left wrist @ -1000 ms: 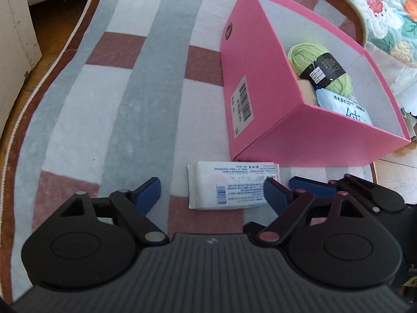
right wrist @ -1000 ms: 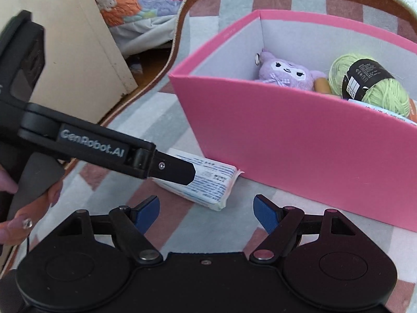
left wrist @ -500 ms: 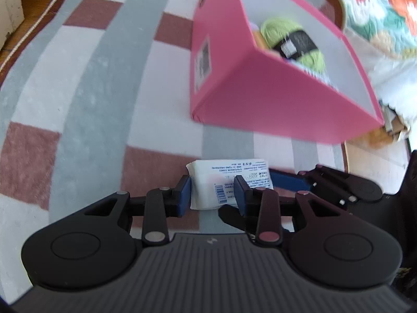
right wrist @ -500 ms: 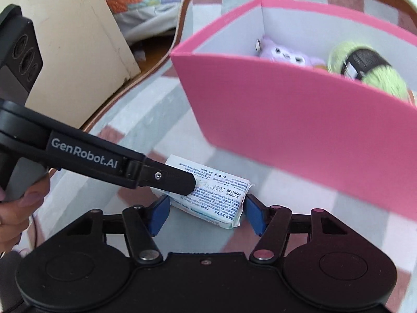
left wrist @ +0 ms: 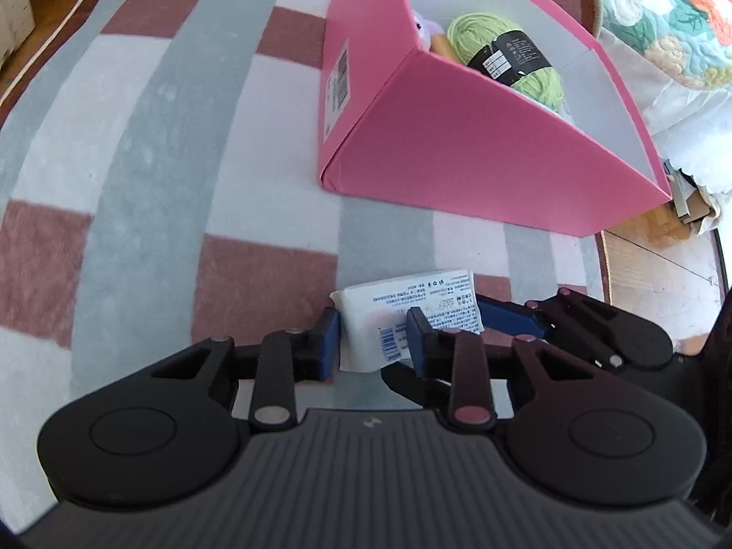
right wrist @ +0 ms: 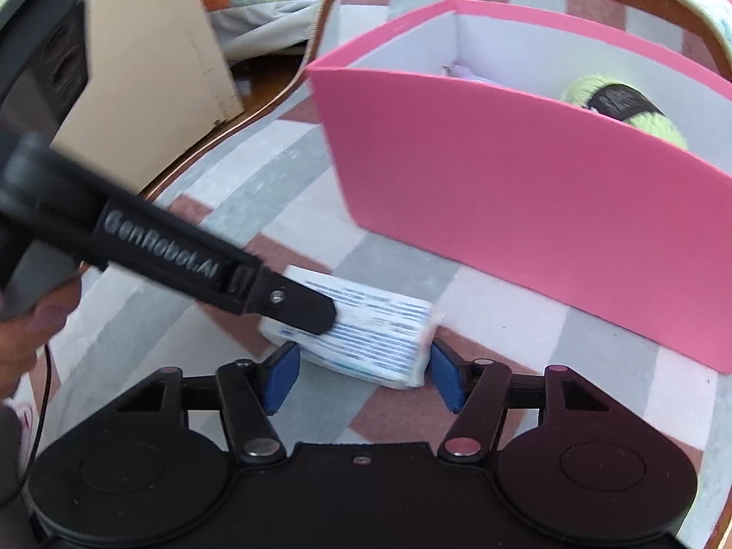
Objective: Organize objects
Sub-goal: 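Move the left tool to the white wrapped bar pack and grasp it, then carry the white pack into the pink box and open the left tool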
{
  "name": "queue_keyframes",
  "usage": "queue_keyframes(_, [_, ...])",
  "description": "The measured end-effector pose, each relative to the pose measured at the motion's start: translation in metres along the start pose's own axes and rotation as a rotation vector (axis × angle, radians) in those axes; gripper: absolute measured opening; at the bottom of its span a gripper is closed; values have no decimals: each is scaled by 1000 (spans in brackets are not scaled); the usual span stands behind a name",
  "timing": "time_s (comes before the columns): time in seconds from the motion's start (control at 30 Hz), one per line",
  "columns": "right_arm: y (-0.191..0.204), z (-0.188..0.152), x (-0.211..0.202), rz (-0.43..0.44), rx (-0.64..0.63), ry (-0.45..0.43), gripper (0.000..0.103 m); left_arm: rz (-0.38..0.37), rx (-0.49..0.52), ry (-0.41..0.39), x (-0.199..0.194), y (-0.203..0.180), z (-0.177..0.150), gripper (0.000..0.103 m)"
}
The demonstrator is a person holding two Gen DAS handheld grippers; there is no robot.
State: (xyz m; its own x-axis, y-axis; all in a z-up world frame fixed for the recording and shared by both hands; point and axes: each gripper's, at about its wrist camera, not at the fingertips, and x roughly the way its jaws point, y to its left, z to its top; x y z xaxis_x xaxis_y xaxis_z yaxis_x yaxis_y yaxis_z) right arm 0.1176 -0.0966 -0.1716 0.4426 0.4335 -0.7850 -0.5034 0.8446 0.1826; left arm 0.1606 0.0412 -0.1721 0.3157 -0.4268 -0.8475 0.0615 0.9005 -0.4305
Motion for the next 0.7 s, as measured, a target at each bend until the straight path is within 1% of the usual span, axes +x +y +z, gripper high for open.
queue_keyframes(0.1, [4,-3,-4,-10,-17,0,64,25,9,-13,-6,-5,-8,29])
queue_keyframes(0.17, [4,-3,-8,8,16,19,64,40,18,-17,-13,-9,-12,29])
queue_keyframes(0.23, [5,-3,-15,23,50,35,64,37,23,-16,-22,-12,-16,29])
queue_keyframes(0.27, [7,-2,-20,27,60,45,66,29,20,-14,-27,-13,-18,29])
queue_keyframes(0.33, [11,0,-30,36,85,58,74,18,20,-12,-37,-16,-20,29])
queue_keyframes(0.37, [14,1,-35,40,98,60,76,18,25,-17,-42,-19,-21,29])
queue_keyframes(0.5, [20,3,-55,57,163,31,81,-18,35,-25,-63,-26,-23,29])
queue_keyframes(0.57, [23,4,-65,53,191,11,82,-28,45,-32,-72,-30,-23,30])
queue_keyframes(0.63, [27,6,-77,50,205,-24,83,-39,56,-44,-82,-36,-23,31])
queue_keyframes(0.7, [30,11,-87,37,197,-40,83,-52,72,-63,-93,-42,-21,30])
